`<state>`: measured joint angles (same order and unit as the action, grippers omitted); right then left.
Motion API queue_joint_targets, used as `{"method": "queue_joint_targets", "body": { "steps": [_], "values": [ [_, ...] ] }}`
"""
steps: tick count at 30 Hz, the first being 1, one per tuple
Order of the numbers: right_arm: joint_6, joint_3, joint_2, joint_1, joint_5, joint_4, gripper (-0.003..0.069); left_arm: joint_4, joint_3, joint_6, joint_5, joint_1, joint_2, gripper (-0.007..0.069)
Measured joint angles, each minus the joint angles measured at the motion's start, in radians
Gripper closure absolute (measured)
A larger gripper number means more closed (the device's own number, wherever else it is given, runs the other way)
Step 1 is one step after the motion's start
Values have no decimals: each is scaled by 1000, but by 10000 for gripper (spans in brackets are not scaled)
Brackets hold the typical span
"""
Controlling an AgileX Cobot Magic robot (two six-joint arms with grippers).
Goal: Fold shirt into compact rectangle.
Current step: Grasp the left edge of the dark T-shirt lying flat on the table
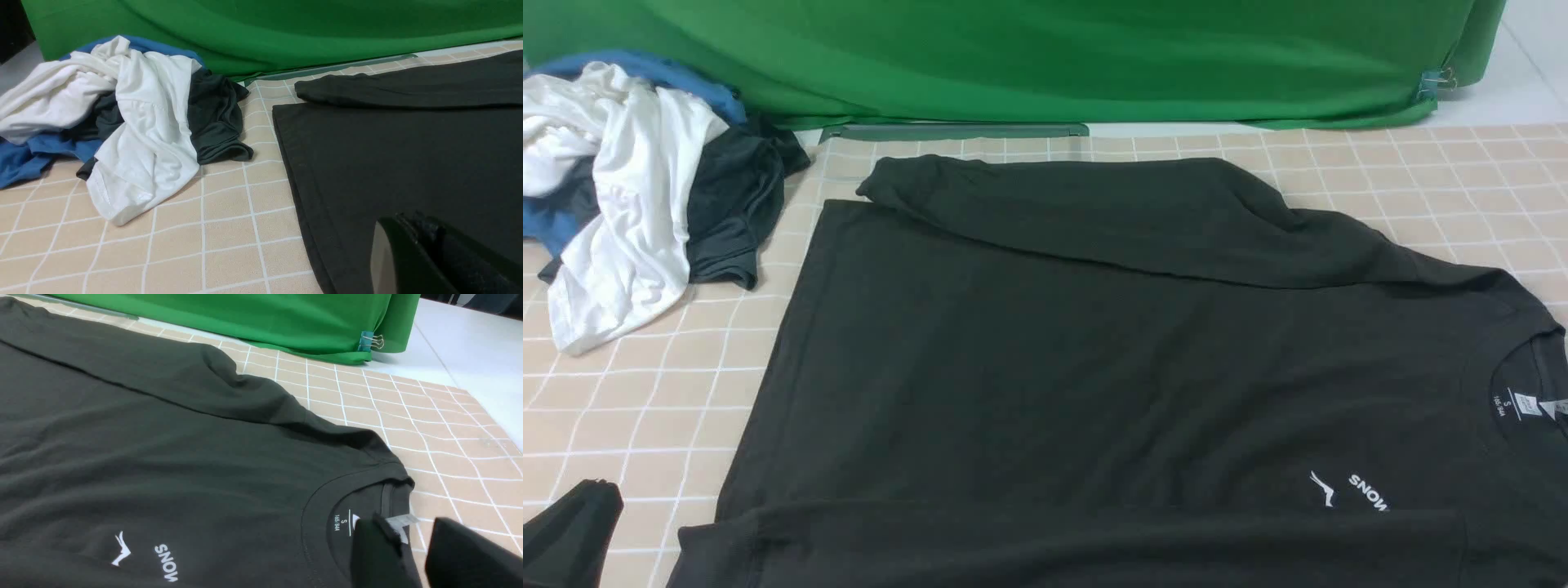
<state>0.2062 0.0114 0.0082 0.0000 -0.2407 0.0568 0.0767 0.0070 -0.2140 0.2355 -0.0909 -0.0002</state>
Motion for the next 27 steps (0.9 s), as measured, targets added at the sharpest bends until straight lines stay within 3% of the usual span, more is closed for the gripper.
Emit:
{"method": "queue_joint_targets", "body": {
  "steps": [21, 27],
  "values": [
    [0, 0, 0, 0, 0, 0, 421, -5, 0, 9, -42, 0, 0, 601],
    [0, 0, 0, 0, 7, 0, 421, 276, 0, 104, -277, 0, 0, 601]
  ]
}}
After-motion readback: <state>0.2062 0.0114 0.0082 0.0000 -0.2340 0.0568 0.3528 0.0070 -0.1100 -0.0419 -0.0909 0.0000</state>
